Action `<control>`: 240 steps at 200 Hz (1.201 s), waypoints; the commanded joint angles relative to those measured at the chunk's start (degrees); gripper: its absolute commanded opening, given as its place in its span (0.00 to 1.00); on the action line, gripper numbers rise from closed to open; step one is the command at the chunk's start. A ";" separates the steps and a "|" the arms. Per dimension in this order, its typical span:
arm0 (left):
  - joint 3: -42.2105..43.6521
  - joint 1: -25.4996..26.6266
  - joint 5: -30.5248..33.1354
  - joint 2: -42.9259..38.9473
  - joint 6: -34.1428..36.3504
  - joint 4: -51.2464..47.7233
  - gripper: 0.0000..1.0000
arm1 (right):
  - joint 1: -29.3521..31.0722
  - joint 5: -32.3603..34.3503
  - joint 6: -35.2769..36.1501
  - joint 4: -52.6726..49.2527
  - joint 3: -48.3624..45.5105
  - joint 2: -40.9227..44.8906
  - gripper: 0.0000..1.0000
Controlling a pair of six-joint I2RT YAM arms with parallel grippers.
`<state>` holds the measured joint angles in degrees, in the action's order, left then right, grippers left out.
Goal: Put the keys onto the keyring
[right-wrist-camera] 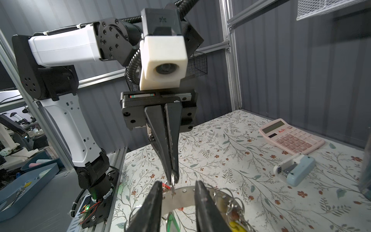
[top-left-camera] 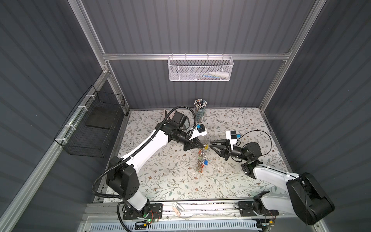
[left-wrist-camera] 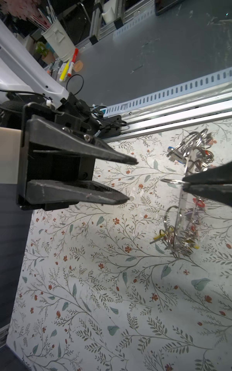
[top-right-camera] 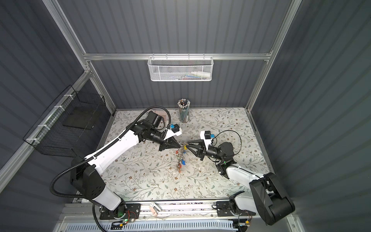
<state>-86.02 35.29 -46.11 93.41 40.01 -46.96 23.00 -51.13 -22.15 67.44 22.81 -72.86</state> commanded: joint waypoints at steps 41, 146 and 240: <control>-13.03 2.23 5.83 5.90 9.00 -16.92 0.00 | 1.67 -2.21 0.42 0.37 1.26 -1.60 0.32; -23.10 4.59 8.12 11.91 12.11 -24.05 0.00 | 3.00 -1.64 3.33 -4.06 2.85 -3.50 0.27; -22.39 4.70 8.11 11.49 11.76 -23.05 0.00 | 3.12 -2.12 3.17 -4.48 3.51 -4.53 0.00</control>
<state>-107.00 39.68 -35.81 105.01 50.89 -69.41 25.98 -52.95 -19.00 62.78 24.67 -76.73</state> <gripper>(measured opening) 0.050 0.050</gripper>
